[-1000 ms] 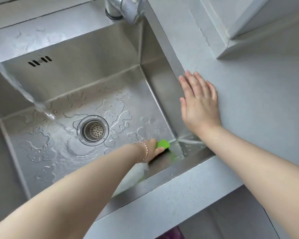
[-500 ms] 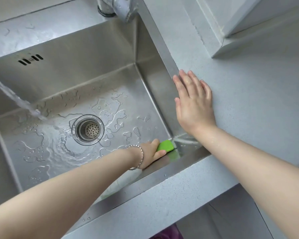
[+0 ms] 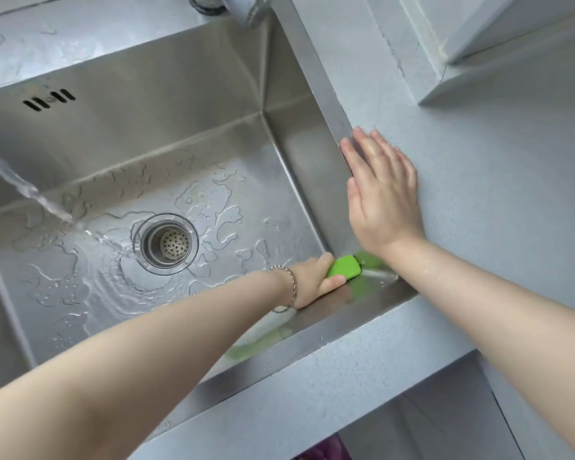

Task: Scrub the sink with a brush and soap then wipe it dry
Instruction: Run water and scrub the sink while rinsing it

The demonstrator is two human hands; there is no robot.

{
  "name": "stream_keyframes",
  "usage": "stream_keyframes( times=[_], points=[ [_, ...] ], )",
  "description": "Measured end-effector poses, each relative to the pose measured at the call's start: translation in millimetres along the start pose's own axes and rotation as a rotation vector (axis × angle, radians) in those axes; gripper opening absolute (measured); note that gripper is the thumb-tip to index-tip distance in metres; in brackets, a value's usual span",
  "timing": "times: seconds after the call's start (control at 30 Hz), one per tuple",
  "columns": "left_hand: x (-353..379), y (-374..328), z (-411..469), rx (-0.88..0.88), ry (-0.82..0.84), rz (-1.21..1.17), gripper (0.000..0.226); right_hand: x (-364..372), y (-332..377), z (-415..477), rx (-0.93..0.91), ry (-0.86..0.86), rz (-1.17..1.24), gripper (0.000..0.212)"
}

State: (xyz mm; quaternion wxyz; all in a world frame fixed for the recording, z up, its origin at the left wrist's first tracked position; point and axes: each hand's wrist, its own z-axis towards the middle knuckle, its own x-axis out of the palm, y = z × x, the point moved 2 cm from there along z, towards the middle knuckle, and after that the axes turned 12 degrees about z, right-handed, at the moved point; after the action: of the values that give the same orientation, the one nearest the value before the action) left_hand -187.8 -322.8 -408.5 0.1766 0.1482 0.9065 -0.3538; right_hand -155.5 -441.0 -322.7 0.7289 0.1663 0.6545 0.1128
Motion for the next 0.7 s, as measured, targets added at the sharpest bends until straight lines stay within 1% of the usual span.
stream_keyframes(
  times=[0.1,0.2,0.27,0.3,0.37,0.43,0.53,0.6,0.63,0.67,0.7],
  points=[
    [9.3,20.7,18.7,-0.123,0.057,0.088,0.043,0.5,0.5,0.4,-0.002,0.006,-0.003,0.053],
    [15.3,36.0,27.5,-0.258,0.113,0.289,0.046,0.5,-0.4,0.3,-0.008,0.004,-0.006,0.052],
    [6.3,39.5,24.1,-0.314,0.067,0.399,0.047,0.5,-0.3,0.0,-0.003,0.011,0.001,0.052],
    [-3.5,41.0,18.6,-0.351,0.022,0.404,0.049,0.3,-0.5,-0.4,0.001,0.016,0.006,0.052],
    [-25.8,42.1,-3.1,-0.388,-0.067,0.305,0.049,-0.1,-1.3,0.1,0.001,0.023,0.024,0.052],
    [-37.6,36.3,-28.8,-0.275,-0.124,0.122,0.043,-1.8,-2.5,0.8,0.001,0.038,0.061,0.052],
    [-42.5,6.5,-60.5,0.022,-0.131,-0.103,0.039,-6.5,-4.6,3.3,0.028,0.068,0.164,0.054],
    [-39.7,-14.1,-63.3,0.184,-0.161,-0.124,0.05,-12.9,-5.6,7.3,0.078,0.111,0.284,0.053],
    [-36.5,-21.1,-59.4,0.237,-0.168,-0.111,0.055,-16.8,-7.0,10.1,0.115,0.145,0.366,0.051],
    [-34.4,-27.2,-54.5,0.266,-0.172,-0.106,0.054,-20.2,-8.6,12.7,0.141,0.18,0.447,0.049],
    [-32.9,-31.6,-49.6,0.28,-0.174,-0.125,0.049,-23.1,-10.4,14.7,0.157,0.219,0.513,0.045]
  ],
)
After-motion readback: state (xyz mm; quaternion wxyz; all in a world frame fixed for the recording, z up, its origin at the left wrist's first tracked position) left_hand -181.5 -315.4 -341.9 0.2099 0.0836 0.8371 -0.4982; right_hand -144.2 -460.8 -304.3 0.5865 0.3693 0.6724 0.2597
